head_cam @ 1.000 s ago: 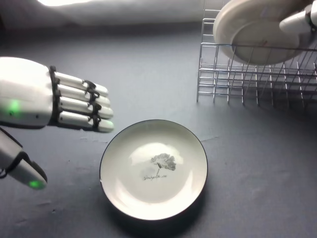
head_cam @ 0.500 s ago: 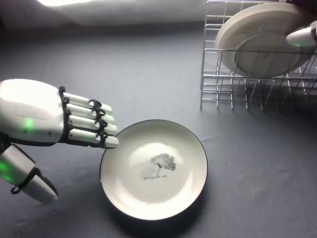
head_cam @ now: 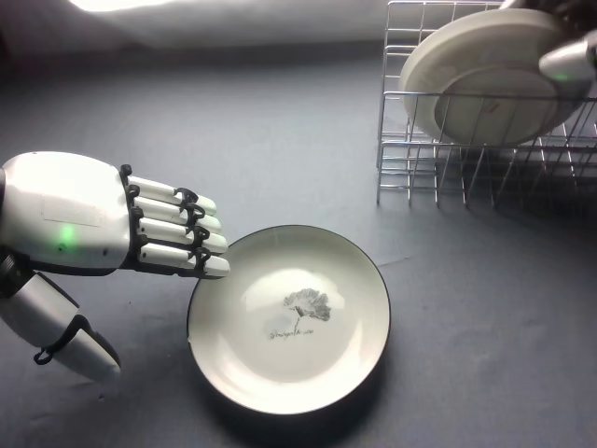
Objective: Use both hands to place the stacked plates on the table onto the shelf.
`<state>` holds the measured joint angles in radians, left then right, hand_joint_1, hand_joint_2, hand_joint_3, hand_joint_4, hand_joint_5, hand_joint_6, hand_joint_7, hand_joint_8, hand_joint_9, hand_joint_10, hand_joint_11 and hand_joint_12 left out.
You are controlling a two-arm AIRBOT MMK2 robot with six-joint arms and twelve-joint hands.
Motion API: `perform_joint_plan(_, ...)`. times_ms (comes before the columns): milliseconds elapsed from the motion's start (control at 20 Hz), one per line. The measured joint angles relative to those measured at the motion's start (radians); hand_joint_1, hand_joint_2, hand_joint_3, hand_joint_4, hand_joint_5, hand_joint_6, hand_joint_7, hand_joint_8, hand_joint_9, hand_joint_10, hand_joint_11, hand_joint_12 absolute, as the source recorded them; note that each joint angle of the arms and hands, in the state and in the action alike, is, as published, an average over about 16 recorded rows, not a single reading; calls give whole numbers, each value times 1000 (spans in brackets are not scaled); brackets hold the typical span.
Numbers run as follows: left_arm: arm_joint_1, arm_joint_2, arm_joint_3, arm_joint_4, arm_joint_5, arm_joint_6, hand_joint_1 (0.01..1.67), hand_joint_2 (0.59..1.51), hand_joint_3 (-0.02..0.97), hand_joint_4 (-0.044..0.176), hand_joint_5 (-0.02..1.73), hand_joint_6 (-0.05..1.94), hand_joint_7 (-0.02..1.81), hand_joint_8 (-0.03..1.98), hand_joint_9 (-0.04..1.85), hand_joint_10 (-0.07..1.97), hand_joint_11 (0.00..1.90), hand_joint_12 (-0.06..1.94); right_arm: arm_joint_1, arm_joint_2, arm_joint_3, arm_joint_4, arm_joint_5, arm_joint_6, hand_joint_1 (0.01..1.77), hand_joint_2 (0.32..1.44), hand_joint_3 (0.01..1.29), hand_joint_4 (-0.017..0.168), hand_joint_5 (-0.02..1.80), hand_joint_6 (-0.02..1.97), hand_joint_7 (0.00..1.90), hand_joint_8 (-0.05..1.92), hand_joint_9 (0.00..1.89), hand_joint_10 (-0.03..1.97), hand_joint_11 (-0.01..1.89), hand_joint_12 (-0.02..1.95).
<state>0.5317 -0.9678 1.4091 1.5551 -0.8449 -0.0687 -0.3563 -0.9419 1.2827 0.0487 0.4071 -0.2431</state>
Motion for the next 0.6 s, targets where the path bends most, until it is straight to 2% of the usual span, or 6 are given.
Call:
perform_joint_plan(150,7,-2,-2,-1,4,2,16,1069,7,-1,21,2,19,-9,18,3,14,1,27,1,-15,-50,7,0,1261,1014,15,-4,626,365,724,110,483,664,210,1542)
perform_joint_plan(250,13,-4,-4,-2,6,4,16,1069,6,-1,21,2,16,-10,18,2,14,1,45,0,-26,-116,20,0,1210,986,15,-3,551,277,639,68,394,585,143,1442)
perform_joint_plan(600,48,-13,-9,-18,20,14,15,1067,6,-1,22,2,2,-15,10,-9,14,1,84,-7,-76,-466,113,1,1003,899,14,-1,232,138,274,21,128,301,20,765)
